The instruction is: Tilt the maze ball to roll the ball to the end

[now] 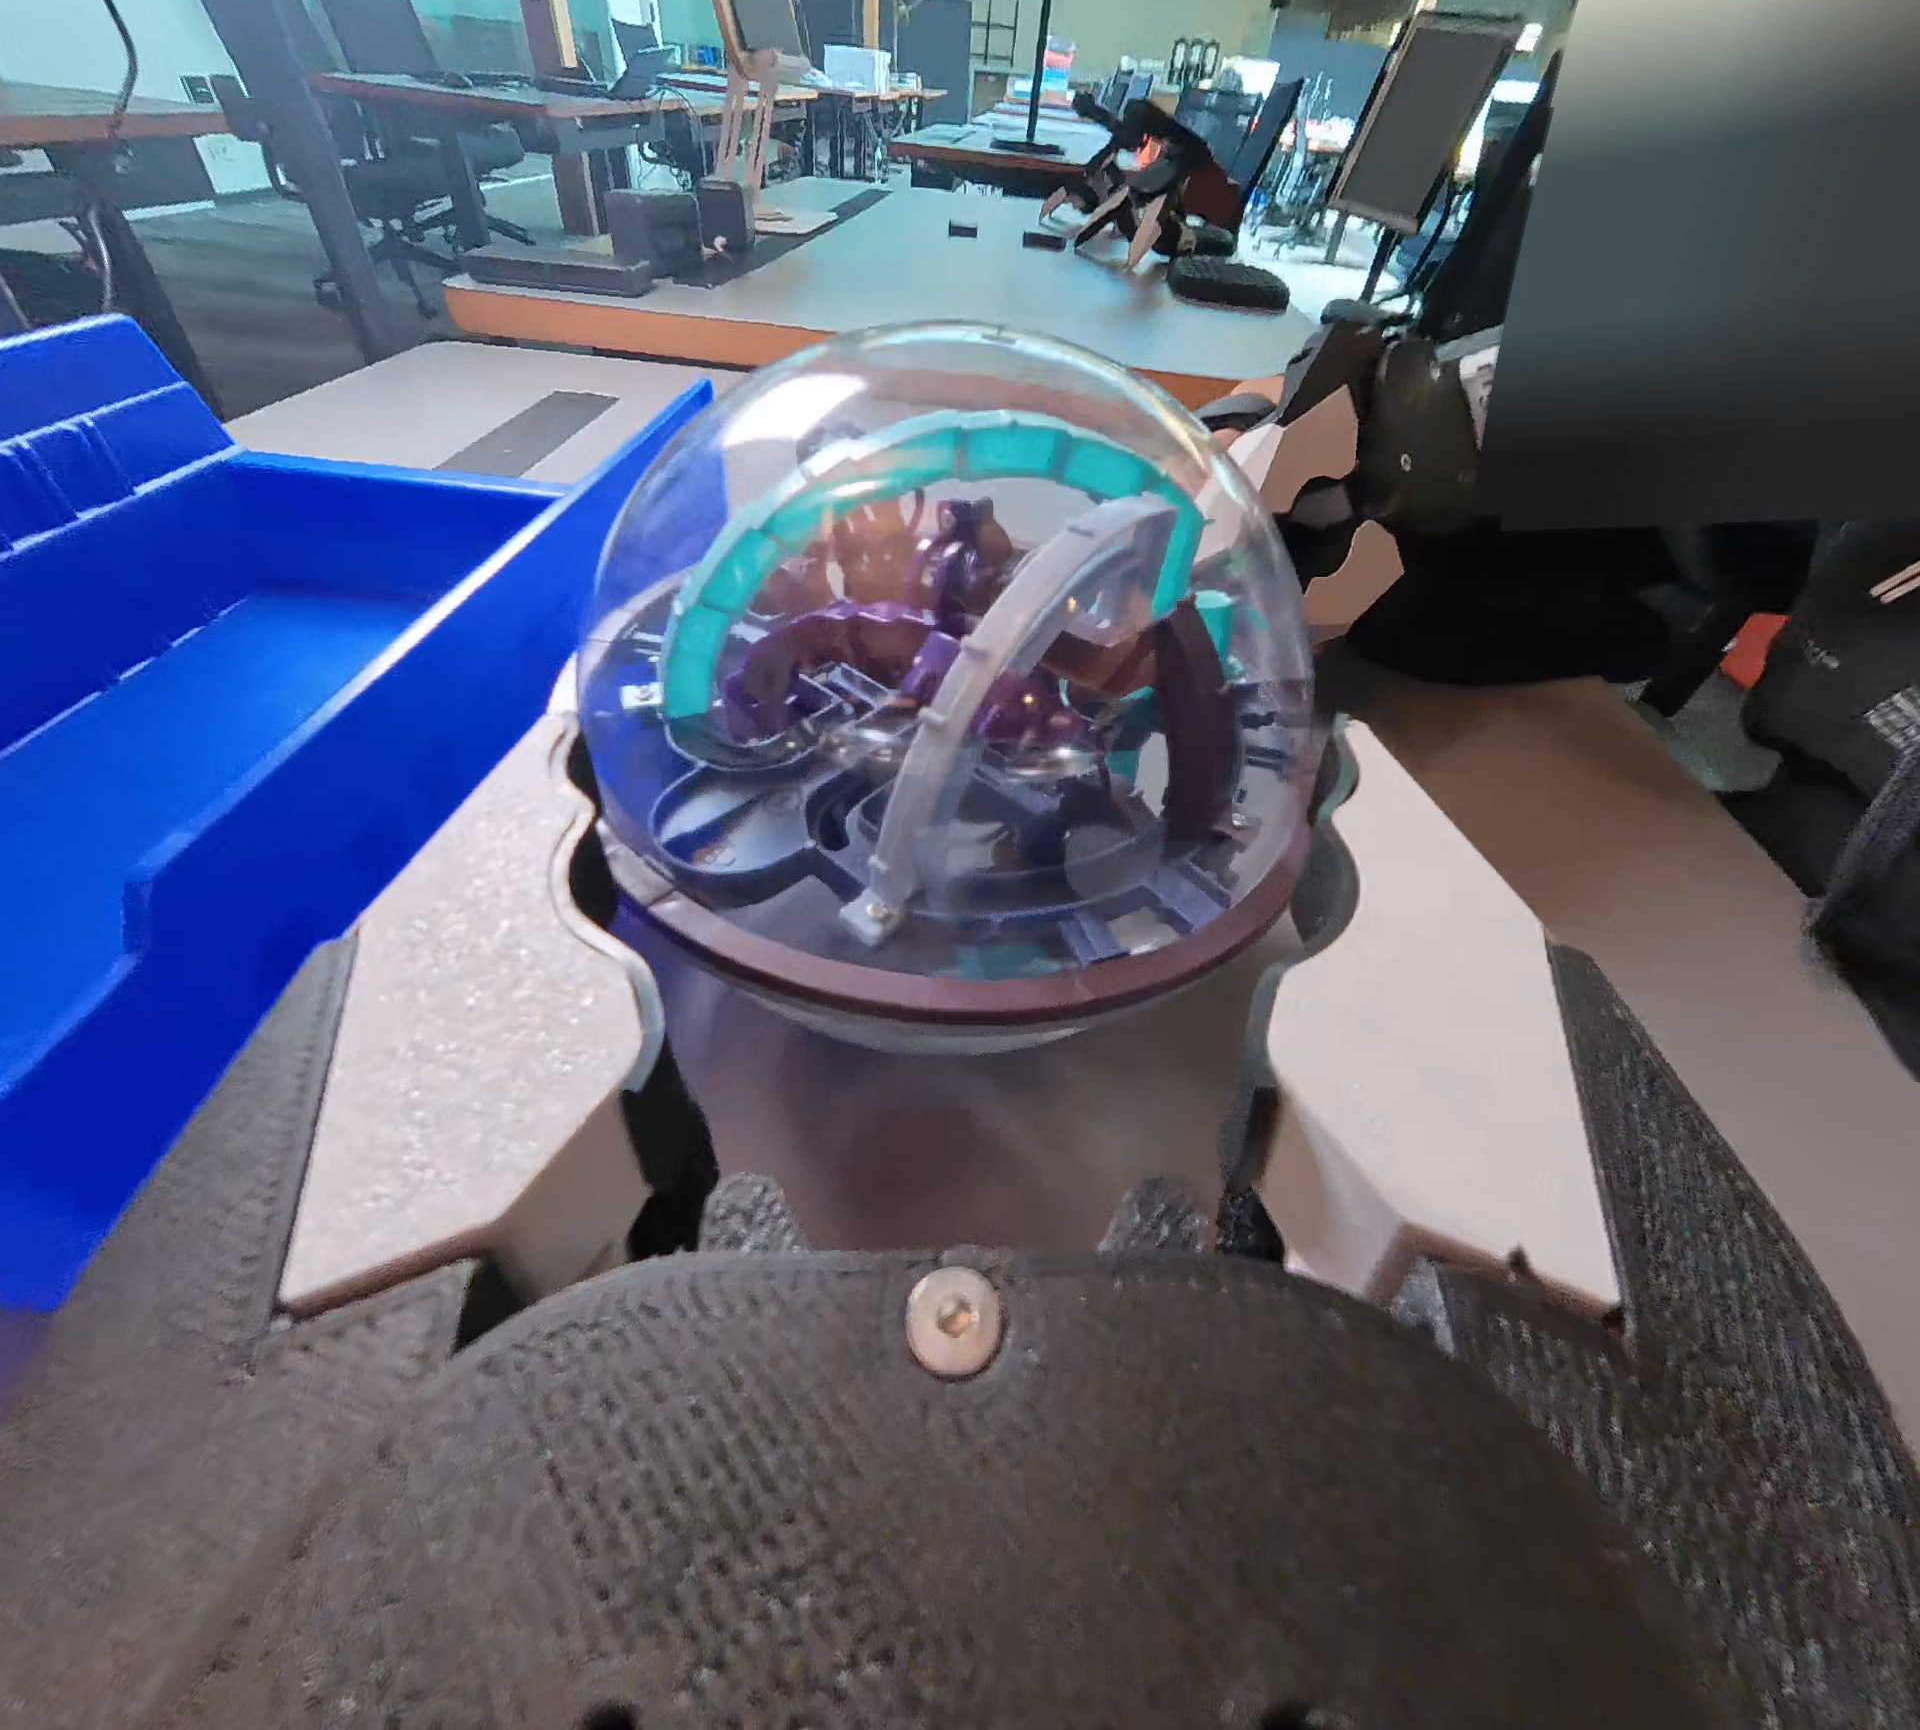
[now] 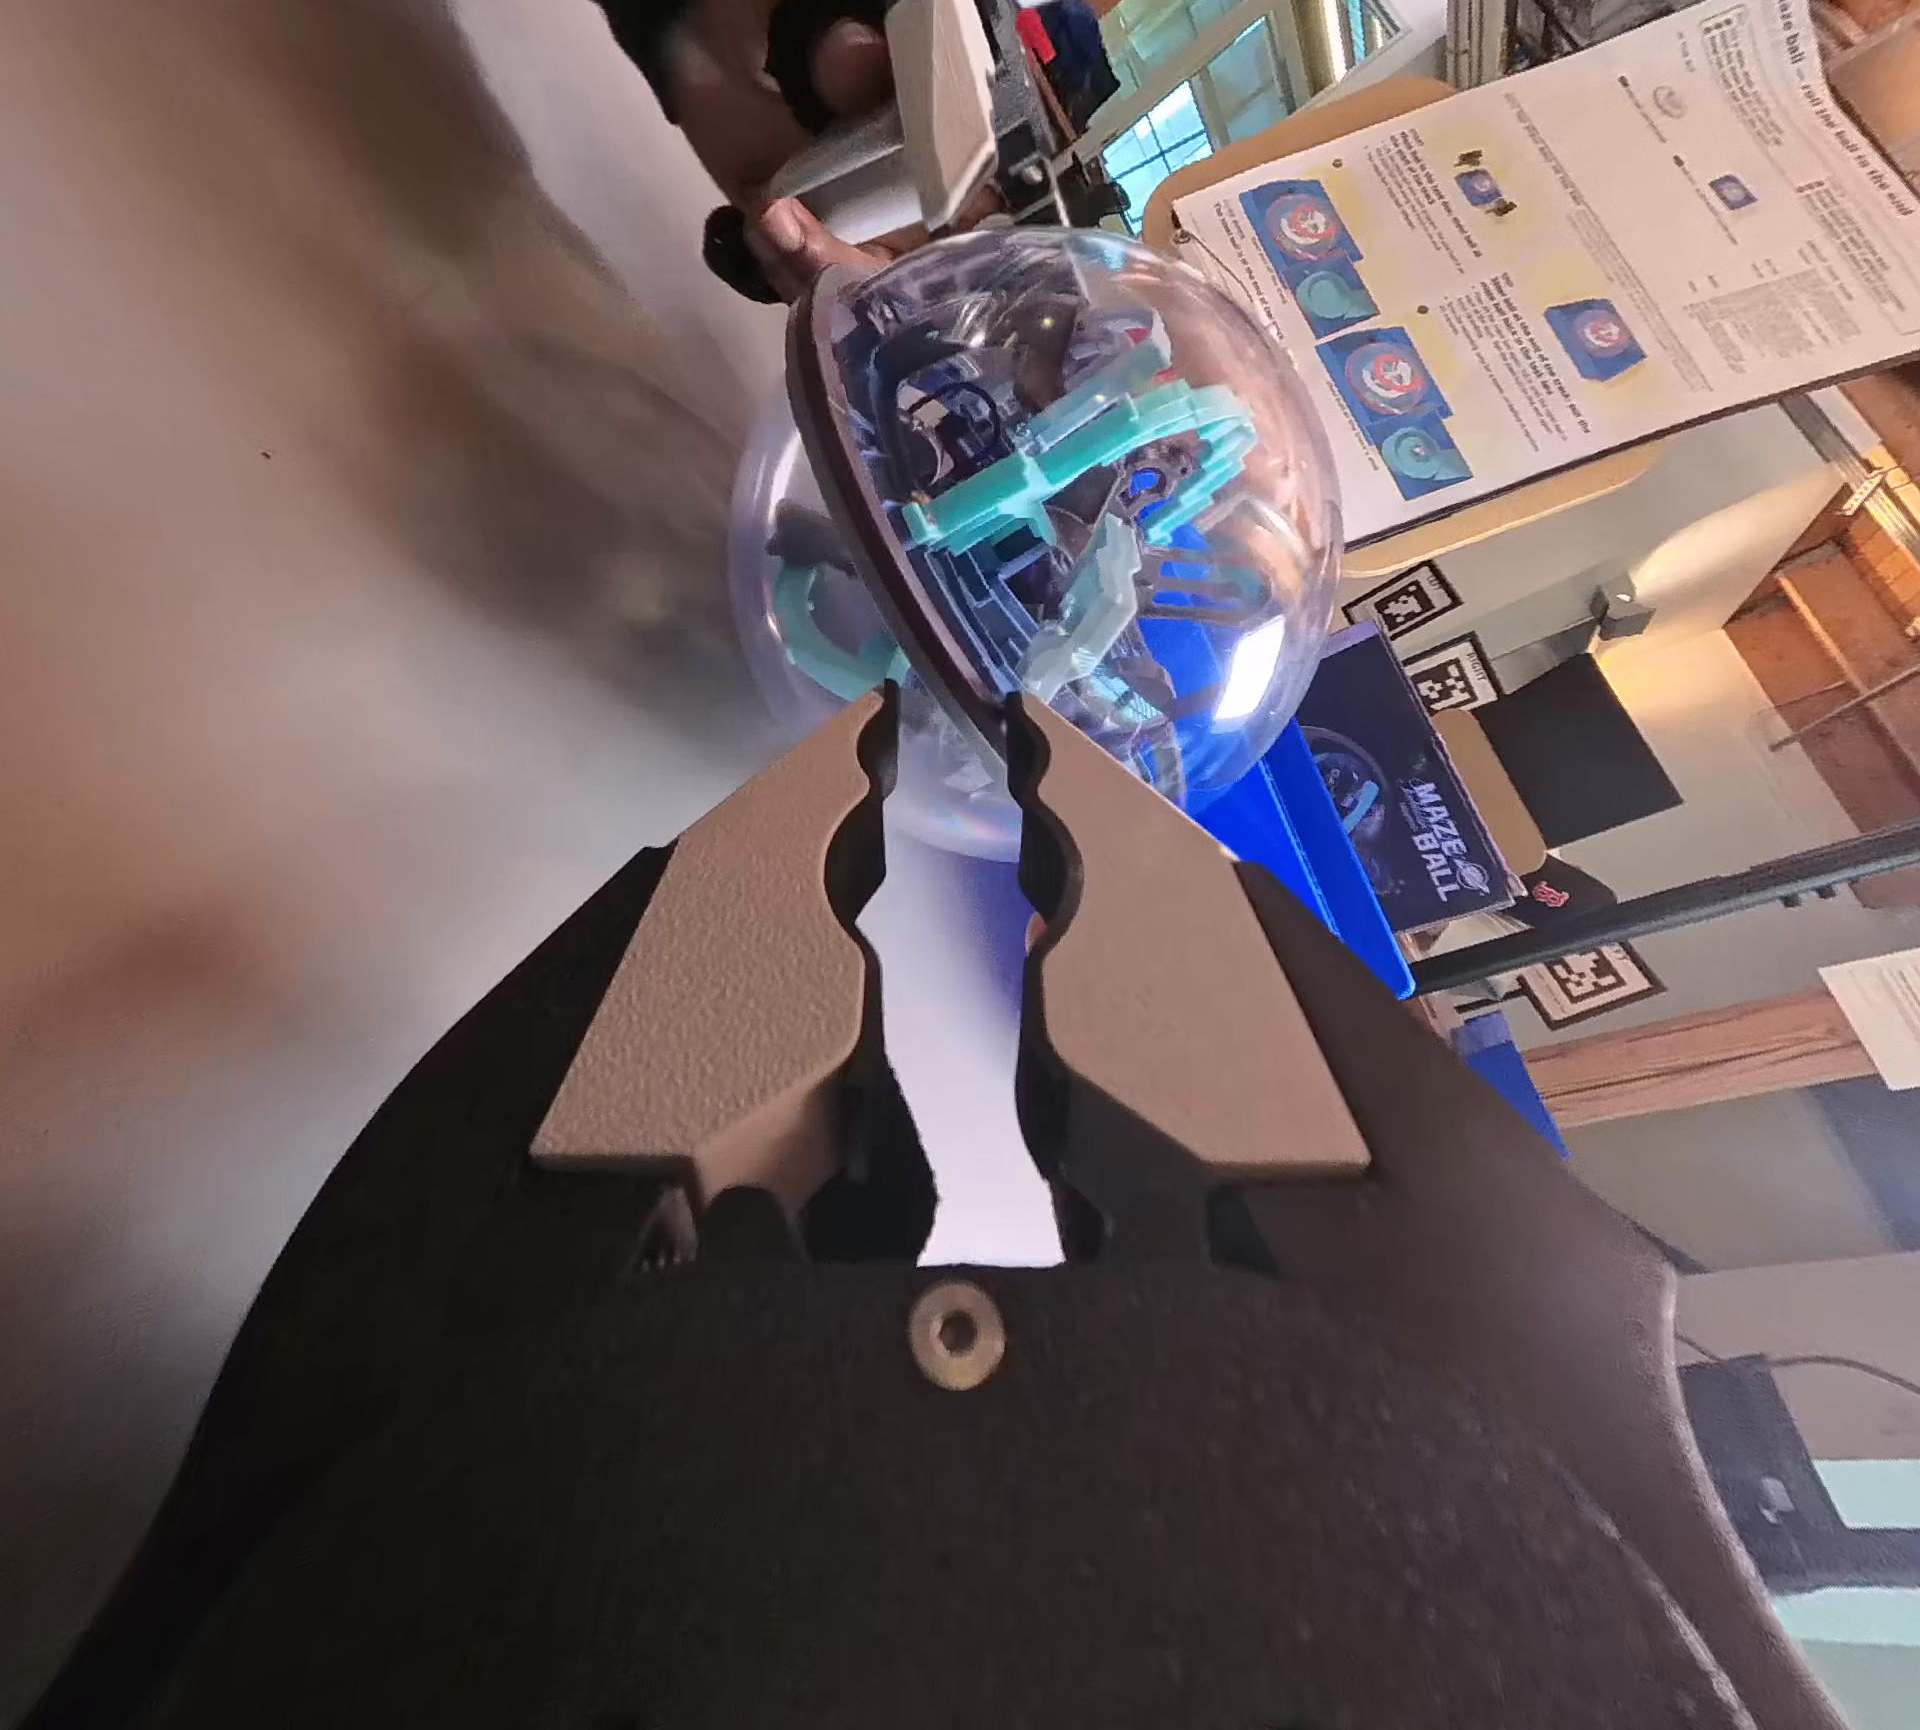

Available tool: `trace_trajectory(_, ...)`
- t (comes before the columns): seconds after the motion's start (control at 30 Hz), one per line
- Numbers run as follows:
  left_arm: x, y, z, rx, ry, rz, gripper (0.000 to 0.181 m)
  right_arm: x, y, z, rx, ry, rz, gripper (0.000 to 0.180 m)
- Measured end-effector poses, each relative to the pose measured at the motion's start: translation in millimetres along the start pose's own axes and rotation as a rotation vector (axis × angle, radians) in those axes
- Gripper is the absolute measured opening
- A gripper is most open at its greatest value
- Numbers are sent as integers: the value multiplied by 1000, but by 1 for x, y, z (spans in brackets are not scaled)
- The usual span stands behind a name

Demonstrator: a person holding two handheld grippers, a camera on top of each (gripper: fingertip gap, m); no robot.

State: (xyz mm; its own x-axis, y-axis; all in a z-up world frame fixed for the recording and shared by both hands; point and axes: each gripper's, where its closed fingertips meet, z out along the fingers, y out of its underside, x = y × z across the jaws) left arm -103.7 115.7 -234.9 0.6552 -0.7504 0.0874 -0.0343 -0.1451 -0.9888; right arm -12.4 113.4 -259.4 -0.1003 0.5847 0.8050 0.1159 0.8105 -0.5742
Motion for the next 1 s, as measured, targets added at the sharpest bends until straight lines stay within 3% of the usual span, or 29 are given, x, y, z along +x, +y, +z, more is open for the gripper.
trace_trajectory(0.1, -5, 3, -6, 16, 13, -60, 127, 5, 1, 2, 1, 29, 0, 18)
trace_trajectory(0.4, -12, 13, -13, 21, 46, -190, 128, 21, -10, 11, 99, 48, 147, 16)
trace_trajectory(1.0, -10, 14, -10, 28, 49, -198, 128, 21, -9, 8, 114, 47, 167, 16)
